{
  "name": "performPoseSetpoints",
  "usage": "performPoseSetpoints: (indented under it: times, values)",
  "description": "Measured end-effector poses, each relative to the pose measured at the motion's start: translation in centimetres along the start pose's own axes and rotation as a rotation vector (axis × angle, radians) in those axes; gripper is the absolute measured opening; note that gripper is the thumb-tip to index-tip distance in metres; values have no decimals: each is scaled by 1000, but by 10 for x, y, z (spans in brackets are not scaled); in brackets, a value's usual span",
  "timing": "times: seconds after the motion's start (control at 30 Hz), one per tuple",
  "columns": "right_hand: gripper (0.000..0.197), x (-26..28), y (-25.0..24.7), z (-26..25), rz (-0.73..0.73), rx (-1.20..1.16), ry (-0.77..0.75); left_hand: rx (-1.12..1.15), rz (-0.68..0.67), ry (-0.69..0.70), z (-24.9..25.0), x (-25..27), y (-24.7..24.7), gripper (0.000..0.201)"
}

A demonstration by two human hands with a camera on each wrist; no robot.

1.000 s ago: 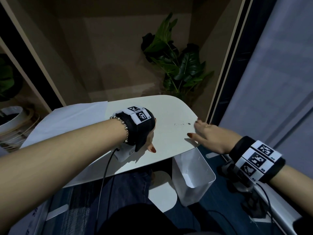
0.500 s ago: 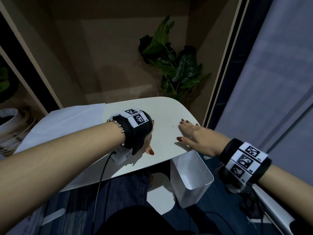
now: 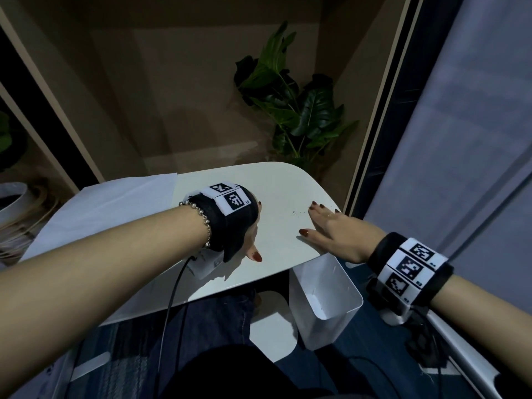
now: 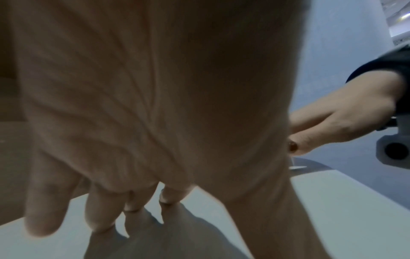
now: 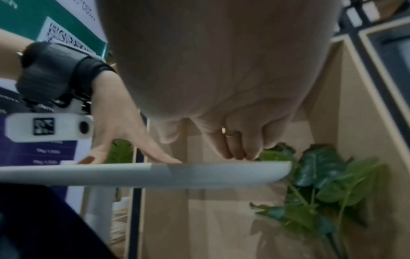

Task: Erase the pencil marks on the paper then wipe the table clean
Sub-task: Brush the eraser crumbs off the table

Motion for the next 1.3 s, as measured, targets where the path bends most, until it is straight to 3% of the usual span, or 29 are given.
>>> performPoseSetpoints:
  times: [0.1, 0.2, 0.33, 0.4, 0.47, 0.63, 0.7, 0.8, 0.87, 0.97, 1.03, 1.1, 1.13, 1.23, 1.3]
  values:
    - [80, 4, -4, 19, 16, -11, 108, 29, -1, 32, -1, 21, -10, 148]
    - [75, 13, -7, 33, 23, -13, 188, 20, -14, 40, -1, 19, -4, 143]
    - [66, 8, -9, 10, 82, -30, 28, 99, -51, 84, -2, 21, -10, 124]
    - [69, 3, -4, -5, 59, -43, -43, 44, -4, 60, -3, 20, -11, 138]
    - [73, 2, -2, -4, 45, -40, -27, 18, 53, 42, -2, 18, -8, 147]
    - [81, 12, -10, 25, 47, -11, 129, 156, -31, 68, -6, 38, -21, 114]
    - [79, 12, -12, 26, 49, -16, 125, 137, -20, 45, -4, 27, -14, 124]
    - [73, 3, -7, 4, 67, -39, -40, 59, 12, 15, -4, 18, -7, 154]
    - [70, -1, 4, -10, 8, -22, -106, 64, -12, 30, -1, 15, -5, 154]
    - [76, 0, 6, 0, -10, -20, -26, 21, -3, 29, 0, 8, -5, 176]
    - [80, 5, -3, 14, 23, -22, 55, 27, 5, 57, 1, 25, -14, 168]
    - [71, 11, -11, 22, 47, -6, 108, 110, -35, 74, -2, 36, -16, 134]
    - [68, 12, -12, 21, 53, 11, 120, 138, -40, 73, -2, 34, -16, 126]
    - [71, 8, -11, 2, 55, 26, 34, 82, 12, 49, -3, 20, -11, 155]
    - [73, 3, -3, -13, 21, 9, -34, 81, 23, 55, 2, -1, 1, 161]
Point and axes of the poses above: each hand's wrist, its own x-axis away from the middle knuckle, its own y-axis out of the palm, z = x × y, the point moved 7 cm from there along -x, towards the middle knuckle, and after that the axes turned 12 degrees about -y, right-handed, at the moved point
